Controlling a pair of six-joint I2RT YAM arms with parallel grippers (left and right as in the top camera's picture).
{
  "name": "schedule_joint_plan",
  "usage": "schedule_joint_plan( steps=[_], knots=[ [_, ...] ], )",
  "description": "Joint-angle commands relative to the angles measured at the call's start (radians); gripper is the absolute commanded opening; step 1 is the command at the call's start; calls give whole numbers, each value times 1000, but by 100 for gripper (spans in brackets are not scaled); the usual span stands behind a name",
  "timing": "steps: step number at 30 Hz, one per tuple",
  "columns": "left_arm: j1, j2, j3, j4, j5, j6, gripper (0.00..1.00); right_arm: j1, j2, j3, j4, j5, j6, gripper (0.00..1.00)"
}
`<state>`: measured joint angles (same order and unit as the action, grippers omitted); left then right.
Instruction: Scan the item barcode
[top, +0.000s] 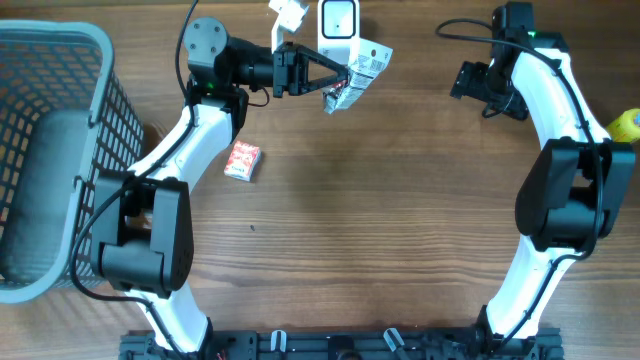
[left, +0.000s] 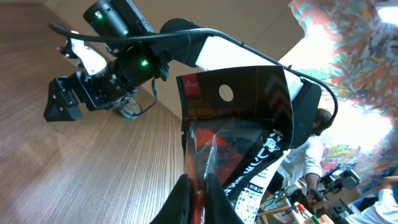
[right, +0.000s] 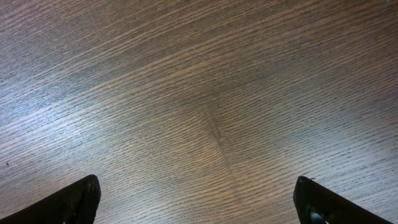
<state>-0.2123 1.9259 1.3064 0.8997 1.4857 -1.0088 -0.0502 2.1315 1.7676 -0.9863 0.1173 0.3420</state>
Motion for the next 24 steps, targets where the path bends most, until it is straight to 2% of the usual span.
schedule_joint_plan(
  steps=[1,5,9,11,15,19,22,24],
  knots=[
    [13,-26,6,9,-18,40,4,6,-27,-9,2,25,1,100],
    [44,-26,7,7,-76,106,4,6,-27,-9,2,25,1,100],
    [71,-26,7,-102,-203,180,4,6,-27,-9,2,25,0,100],
    [69,-26,7,-210,-355,222,4,6,-27,-9,1,25,0,100],
    [36,-26,8,-443,-774,358,4,6,-27,-9,-6,25,-2,100],
    [1,-26,37,-632,-985,494,4,6,-27,-9,-6,25,-2,100],
    [-50,-26,78,-812,-1257,647,4,6,-27,-9,-6,25,-2,100],
    [-89,-26,97,-856,-1324,729,4,7,-27,-9,-6,25,-2,100]
  ],
)
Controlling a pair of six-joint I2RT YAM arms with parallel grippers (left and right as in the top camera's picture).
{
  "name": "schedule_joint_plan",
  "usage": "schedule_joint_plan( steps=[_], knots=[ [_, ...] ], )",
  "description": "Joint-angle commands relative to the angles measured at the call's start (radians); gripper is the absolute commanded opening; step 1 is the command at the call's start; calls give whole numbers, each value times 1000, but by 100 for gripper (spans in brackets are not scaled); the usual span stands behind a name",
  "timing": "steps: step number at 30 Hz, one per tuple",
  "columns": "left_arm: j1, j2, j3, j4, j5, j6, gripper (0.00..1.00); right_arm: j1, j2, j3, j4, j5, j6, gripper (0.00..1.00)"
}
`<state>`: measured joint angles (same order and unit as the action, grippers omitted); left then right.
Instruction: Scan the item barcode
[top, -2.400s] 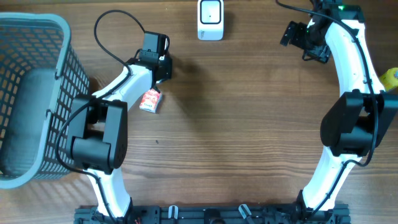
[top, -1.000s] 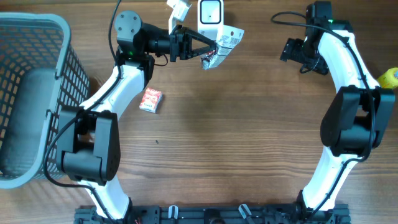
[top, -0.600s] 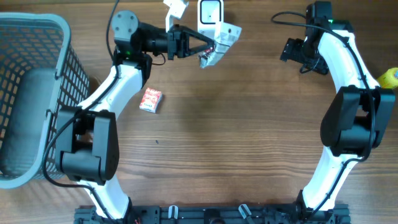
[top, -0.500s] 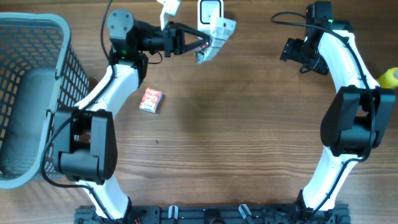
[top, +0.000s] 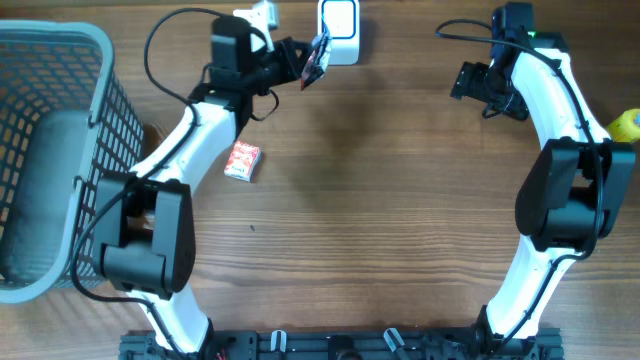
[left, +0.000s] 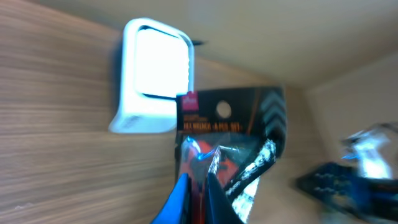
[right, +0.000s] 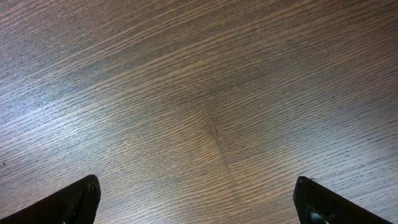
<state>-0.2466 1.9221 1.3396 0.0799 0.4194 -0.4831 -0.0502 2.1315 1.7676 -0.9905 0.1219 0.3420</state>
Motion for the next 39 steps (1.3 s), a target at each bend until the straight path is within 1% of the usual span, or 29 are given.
schedule_joint_plan(
  steps=[1,3,5,9,10,11,13,14,15,16,17,18,19,21,23,24,25,28,29,30,32,33,37,38,39],
  knots=[
    [-66,-22,68,-39,-273,226,4,7,-27,-9,-2,20,-1,100],
    [-92,-22,75,-36,-344,274,4,7,-27,-9,-2,20,-2,100],
    [-105,-22,76,-30,-359,331,4,7,-27,-9,-2,20,-2,100],
    [-109,-22,75,-45,-378,331,4,7,-27,-9,-4,20,-2,100],
    [-96,-22,75,-56,-391,352,4,7,-27,-9,-11,20,-2,100],
    [-89,-22,75,-66,-392,378,5,7,-27,-9,-14,20,-2,100],
    [-77,-22,75,-100,-391,442,14,7,-27,-8,-17,20,-2,100],
    [-72,-22,75,-141,-390,507,25,7,-27,-9,-16,20,-2,100],
    [-69,-22,75,-191,-391,558,41,7,-27,-9,-16,20,-1,100],
    [-69,-22,75,-245,-391,554,85,7,-27,-9,-16,20,0,100],
    [-69,-22,76,-301,-390,489,100,7,-27,-9,-16,19,1,100],
    [-69,-23,76,-333,-372,470,100,7,-27,-9,-16,19,1,100],
    [-70,-23,76,-363,-341,491,100,7,-27,-9,-17,19,1,100],
    [-69,-27,76,-422,-298,642,100,7,-27,-9,-22,19,0,100],
    [-64,-39,77,-505,-298,766,100,7,-27,-9,-25,20,-1,100],
    [-60,-51,77,-582,-301,835,100,7,-27,-9,-24,20,-1,100],
    [-54,-58,77,-634,-301,859,100,7,-27,-9,-21,19,0,100],
    [-39,-68,77,-768,-296,865,100,7,-27,-9,-15,10,2,100],
    [-39,-68,77,-809,-278,865,100,7,-27,-9,-15,9,1,100],
    [-39,-68,77,-837,-228,867,100,7,-27,-9,-15,9,1,100],
    [-39,-67,76,-863,-71,917,100,7,-27,-9,-13,9,2,100],
    [-39,-64,76,-855,-23,929,100,7,-27,-9,-12,8,2,100],
    [-39,-21,76,-757,-22,928,100,7,-27,-9,-17,8,2,100],
    [-39,-4,76,-727,-54,921,100,7,-27,-9,-16,8,2,100],
    [-39,9,76,-690,-98,880,100,7,-27,-9,-16,8,2,100]
  ],
)
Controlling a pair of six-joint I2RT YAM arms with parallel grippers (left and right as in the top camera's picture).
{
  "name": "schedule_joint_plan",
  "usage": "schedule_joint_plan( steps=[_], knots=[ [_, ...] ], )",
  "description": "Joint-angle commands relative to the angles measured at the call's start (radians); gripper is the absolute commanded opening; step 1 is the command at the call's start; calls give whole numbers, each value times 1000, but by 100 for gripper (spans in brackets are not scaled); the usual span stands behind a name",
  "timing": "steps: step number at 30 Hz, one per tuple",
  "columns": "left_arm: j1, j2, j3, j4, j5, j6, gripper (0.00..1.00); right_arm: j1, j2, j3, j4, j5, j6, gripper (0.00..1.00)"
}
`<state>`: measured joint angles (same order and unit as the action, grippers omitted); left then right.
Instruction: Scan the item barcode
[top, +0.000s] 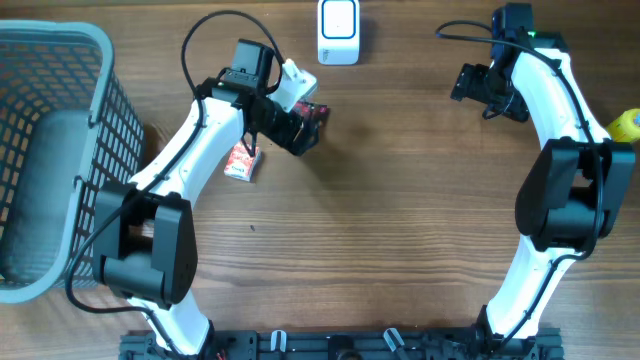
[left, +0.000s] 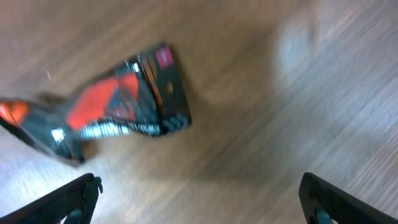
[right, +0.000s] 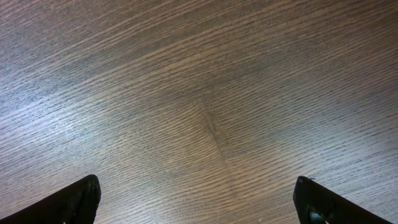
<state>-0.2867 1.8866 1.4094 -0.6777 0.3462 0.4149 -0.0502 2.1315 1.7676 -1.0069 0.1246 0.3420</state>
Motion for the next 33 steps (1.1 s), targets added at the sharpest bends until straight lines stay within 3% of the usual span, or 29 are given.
schedule_joint_plan(
  steps=[1,5,7,9,11,14,16,18,21,24,29,33],
  knots=[
    [2,55,6,112,-72,-102,100,7,-27,-9,0,6,2,100],
    [1,56,6,225,-112,-416,100,7,-27,-9,0,6,2,100],
    [0,57,6,238,-113,-454,100,7,-27,-9,0,6,2,100],
    [1,56,7,231,-112,-316,100,7,-27,-9,-5,6,1,100],
    [1,56,7,194,-118,-37,100,7,-27,-9,-9,6,1,100],
    [3,56,7,214,-318,212,100,7,-27,-9,-15,6,1,100],
    [3,56,7,258,-460,452,100,7,-27,-9,-21,6,2,100],
    [3,56,7,298,-486,643,100,7,-27,-9,-24,6,2,100],
    [3,57,7,353,-450,784,100,7,-27,-9,-34,6,2,100],
    [5,59,6,306,-376,869,100,7,-27,-9,-51,6,17,100],
    [18,61,6,151,-315,891,100,7,-27,-9,-51,-6,55,100],
    [47,61,6,122,-198,890,100,7,-27,-9,-48,-21,80,100]
  ],
)
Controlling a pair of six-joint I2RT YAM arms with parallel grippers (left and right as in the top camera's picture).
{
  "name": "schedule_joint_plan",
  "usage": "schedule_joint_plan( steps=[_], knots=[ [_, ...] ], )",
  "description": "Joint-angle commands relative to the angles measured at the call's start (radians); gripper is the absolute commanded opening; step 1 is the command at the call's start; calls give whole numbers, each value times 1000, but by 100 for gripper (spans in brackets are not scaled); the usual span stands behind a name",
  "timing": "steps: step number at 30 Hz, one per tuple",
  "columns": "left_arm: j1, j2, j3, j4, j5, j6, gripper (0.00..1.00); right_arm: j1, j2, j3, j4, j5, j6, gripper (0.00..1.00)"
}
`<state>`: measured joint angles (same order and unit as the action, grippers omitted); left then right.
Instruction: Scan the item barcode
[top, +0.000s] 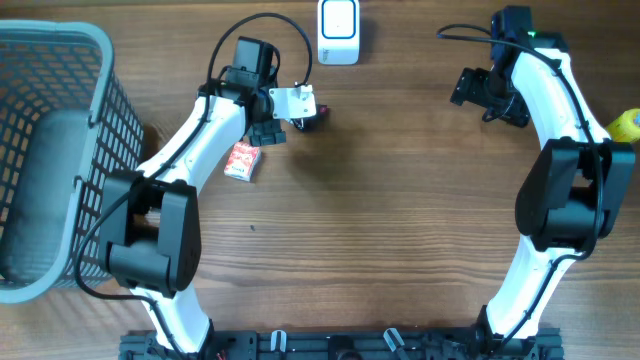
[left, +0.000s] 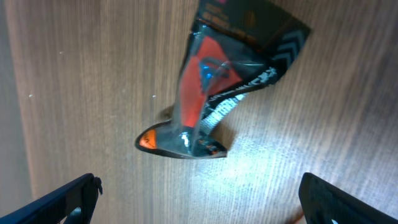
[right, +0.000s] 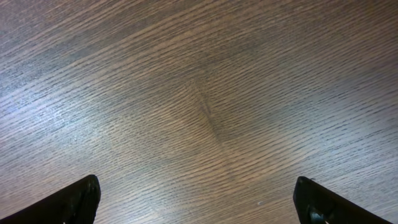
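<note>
A black and red packet (left: 217, 81) lies flat on the wooden table, a short way in front of the white scanner (top: 338, 20). In the overhead view the packet (top: 316, 113) shows just right of my left wrist. My left gripper (left: 199, 208) hangs open above the table beside it, holding nothing; from overhead the left gripper (top: 272, 128) points down. My right gripper (right: 202, 205) is open over bare wood at the back right, also seen from overhead as the right gripper (top: 470, 85).
A small red box (top: 242, 160) lies just left of my left gripper. A grey mesh basket (top: 55, 150) fills the left side. Something yellow (top: 627, 124) sits at the right edge.
My left gripper, still open, has shifted a little to the left and turned. The packet lies in the same place on the table. The right arm has not moved.
My left gripper was shut on the packet and held it up near the scanner. Then it still held it close in front of the scanner. By 1.1 s ago the packet lay on the table and the gripper was open; now the gripper stands slightly further left.
</note>
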<state>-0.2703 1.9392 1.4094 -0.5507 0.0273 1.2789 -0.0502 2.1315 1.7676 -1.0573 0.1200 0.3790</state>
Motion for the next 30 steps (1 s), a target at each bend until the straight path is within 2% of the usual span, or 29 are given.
schedule_joint_plan(
  steps=[1,11,14,16,17,19,26,30],
  knots=[
    [36,12,6,-4,142,26,100,7,-27,-9,2,-16,43,100],
    [30,113,6,64,156,54,100,8,-27,-9,2,-16,69,100],
    [22,123,6,69,156,60,92,8,-27,-9,2,-16,71,99],
    [21,125,6,72,167,60,80,8,-27,-9,2,-16,78,99],
    [21,126,6,72,180,60,79,8,-27,-9,2,-16,85,99],
    [21,126,6,76,220,60,83,8,-27,-9,2,-21,95,99],
    [19,156,6,103,223,60,72,8,-27,-9,-10,-24,96,93],
    [19,201,6,133,223,60,73,8,-27,-9,-10,-24,96,92]
  ],
)
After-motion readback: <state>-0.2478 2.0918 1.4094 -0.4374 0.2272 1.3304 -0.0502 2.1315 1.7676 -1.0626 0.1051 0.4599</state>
